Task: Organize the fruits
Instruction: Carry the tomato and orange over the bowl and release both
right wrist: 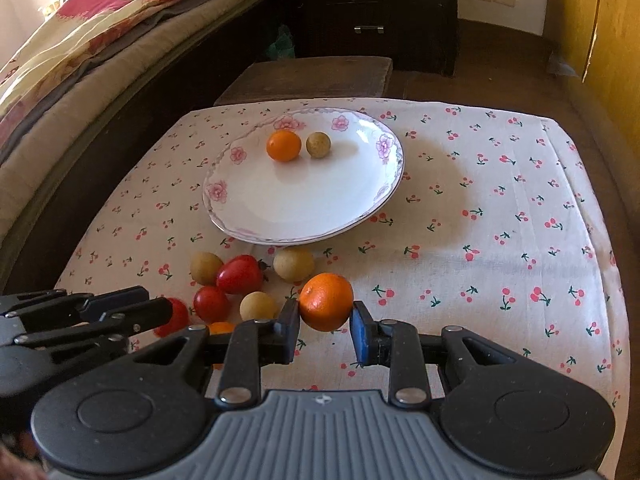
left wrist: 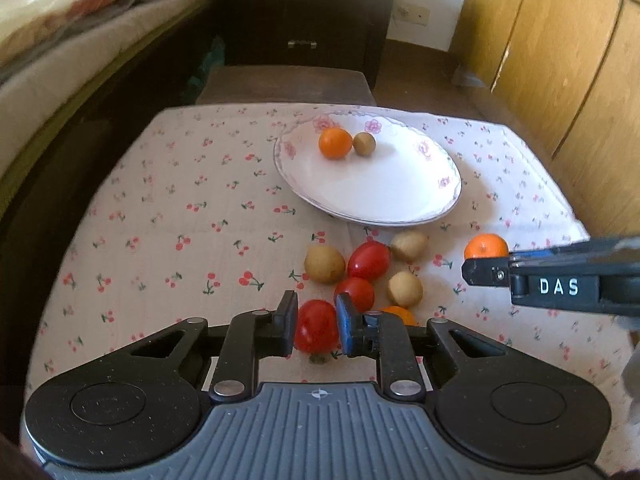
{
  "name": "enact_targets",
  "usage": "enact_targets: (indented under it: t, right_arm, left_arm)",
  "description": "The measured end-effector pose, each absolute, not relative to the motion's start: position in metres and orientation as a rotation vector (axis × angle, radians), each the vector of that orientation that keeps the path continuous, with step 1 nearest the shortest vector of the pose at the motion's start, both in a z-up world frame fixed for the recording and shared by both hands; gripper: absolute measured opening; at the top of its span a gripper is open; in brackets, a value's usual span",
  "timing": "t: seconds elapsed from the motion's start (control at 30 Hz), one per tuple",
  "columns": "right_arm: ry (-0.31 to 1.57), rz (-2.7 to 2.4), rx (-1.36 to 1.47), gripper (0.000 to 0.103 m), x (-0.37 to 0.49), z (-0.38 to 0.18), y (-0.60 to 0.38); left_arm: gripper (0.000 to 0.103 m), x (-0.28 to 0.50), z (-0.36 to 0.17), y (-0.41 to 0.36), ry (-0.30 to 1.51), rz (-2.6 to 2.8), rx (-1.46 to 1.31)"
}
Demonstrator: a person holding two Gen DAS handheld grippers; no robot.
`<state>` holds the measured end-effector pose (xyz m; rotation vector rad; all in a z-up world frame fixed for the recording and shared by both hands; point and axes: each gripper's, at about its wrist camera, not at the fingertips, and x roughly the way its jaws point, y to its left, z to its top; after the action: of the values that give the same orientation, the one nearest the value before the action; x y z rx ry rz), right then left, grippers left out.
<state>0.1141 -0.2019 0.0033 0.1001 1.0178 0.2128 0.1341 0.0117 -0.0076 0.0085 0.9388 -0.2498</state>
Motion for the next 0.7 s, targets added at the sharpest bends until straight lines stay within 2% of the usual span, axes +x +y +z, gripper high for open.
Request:
enact_targets:
  t: [0.17, 0.23, 0.33, 0.7]
  right_arm:
    - [1.023, 0.214, 0.116, 0.029, 0.114, 0.002, -0.203]
    - [1.022, 0.216, 0.115, 0.029, 0.114, 0.002, -0.202]
    - [1.024, 0.221, 0.112, 0.029, 0.113, 0.001, -0.202]
    - [1.034, 0.218, 0.121, 0.029, 0.117, -0.003, -0.203]
  left_arm:
    - [0.029, 0.138, -0.014, 0.029, 0.977, -0.234, -0.069]
    - [0.034, 0.139, -0.018, 0.026, 0.993, -0.244, -0.090]
    - [0.036, 0.147, -0.021, 0.020, 1.001, -0.250, -0.114]
    - [0.037, 0.156, -0.034, 0.015, 1.020, -0.223, -0.106]
